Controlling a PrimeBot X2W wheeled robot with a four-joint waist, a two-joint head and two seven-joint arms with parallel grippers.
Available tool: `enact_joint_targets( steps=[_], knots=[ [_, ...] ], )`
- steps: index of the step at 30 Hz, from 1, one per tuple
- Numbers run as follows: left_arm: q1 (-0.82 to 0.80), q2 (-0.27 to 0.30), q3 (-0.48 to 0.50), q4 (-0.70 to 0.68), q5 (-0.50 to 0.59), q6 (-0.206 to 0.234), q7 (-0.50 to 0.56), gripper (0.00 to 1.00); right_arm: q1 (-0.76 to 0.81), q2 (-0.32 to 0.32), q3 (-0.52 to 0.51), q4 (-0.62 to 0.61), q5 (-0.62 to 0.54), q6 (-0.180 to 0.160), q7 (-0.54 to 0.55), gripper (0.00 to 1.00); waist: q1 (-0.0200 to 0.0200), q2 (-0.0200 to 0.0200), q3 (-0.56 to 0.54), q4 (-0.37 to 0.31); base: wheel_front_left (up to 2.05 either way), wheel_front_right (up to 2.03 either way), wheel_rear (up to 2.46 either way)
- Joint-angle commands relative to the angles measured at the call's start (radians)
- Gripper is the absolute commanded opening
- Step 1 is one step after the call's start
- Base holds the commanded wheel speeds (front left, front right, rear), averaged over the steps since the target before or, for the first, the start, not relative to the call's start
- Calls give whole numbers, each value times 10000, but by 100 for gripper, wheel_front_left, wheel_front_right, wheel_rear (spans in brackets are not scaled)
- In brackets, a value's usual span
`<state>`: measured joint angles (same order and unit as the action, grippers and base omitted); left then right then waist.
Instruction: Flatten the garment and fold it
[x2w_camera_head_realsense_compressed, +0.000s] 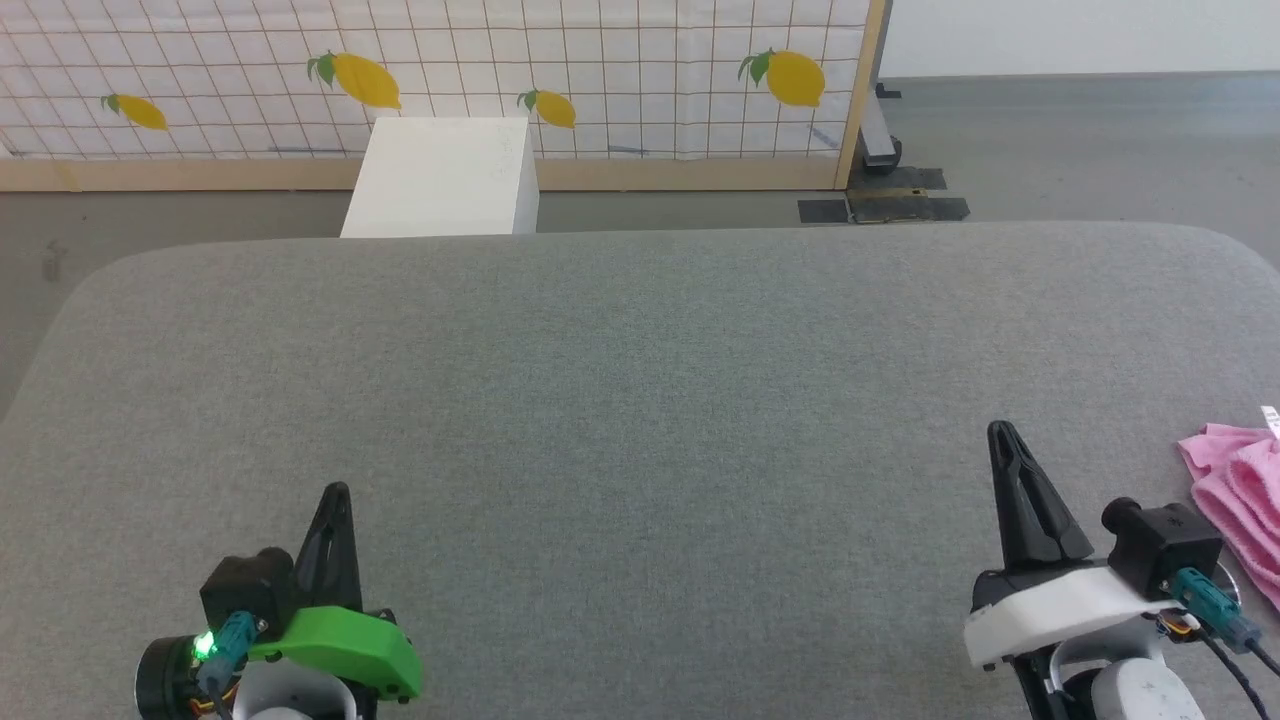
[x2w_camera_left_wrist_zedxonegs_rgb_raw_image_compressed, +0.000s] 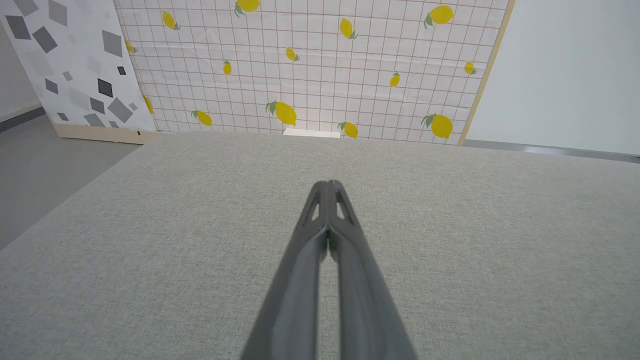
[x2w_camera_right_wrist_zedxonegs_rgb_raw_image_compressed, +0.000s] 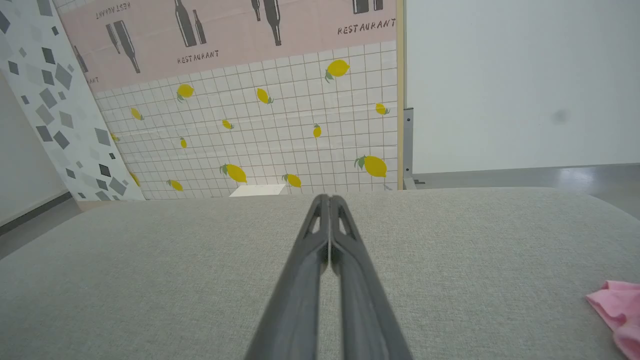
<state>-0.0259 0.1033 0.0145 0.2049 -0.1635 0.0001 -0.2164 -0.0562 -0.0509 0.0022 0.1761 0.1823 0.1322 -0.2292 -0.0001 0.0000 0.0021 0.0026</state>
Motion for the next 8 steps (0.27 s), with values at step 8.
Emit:
enact_joint_targets(
  steps=[8],
  knots=[
    [44,-69,-24,-218,187,0,193,0,99,1,-1,-187,-231,-3,185,0,1,0,-2,-2,0,0,0]
  ],
)
